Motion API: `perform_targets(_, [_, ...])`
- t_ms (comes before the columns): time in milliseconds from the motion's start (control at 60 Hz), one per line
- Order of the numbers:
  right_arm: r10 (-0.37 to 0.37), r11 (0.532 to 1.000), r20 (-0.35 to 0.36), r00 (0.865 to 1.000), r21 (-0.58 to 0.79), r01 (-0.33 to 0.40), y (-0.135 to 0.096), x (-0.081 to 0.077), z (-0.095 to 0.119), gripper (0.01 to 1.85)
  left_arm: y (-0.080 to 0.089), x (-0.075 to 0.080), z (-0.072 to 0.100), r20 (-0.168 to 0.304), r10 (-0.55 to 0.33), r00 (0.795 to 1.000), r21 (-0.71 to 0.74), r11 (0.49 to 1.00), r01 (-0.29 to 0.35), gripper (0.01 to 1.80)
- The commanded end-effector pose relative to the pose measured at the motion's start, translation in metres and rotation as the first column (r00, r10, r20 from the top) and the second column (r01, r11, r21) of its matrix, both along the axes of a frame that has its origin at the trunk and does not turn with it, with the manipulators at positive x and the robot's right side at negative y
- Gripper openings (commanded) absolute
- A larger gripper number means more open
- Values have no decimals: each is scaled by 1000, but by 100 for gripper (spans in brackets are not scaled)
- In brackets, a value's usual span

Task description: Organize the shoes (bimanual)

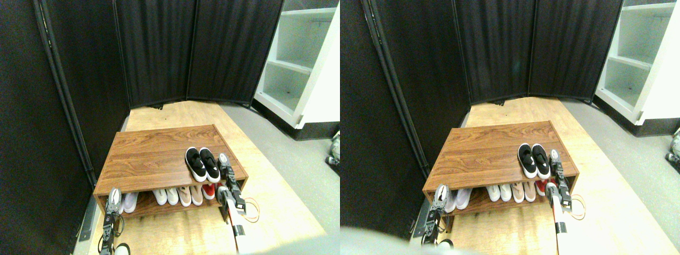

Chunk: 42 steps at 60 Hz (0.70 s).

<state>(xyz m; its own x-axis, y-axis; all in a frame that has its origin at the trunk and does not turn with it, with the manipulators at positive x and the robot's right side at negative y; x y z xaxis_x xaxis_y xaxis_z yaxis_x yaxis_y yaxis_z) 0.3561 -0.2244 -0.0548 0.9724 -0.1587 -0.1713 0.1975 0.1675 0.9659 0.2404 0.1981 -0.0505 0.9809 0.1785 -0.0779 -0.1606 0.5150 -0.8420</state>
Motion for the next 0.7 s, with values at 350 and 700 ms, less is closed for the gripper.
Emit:
perform_targets(350, [-27, 980, 131, 991, -190, 52, -57, -22, 63, 1, -6, 5, 8, 39, 13, 999, -21, 1000, -12, 3])
perform_targets(700, [-11, 986, 212, 977, -162, 47, -47, -61, 75, 1, -7, 3, 6, 34, 5, 999, -19, 1000, -5, 6])
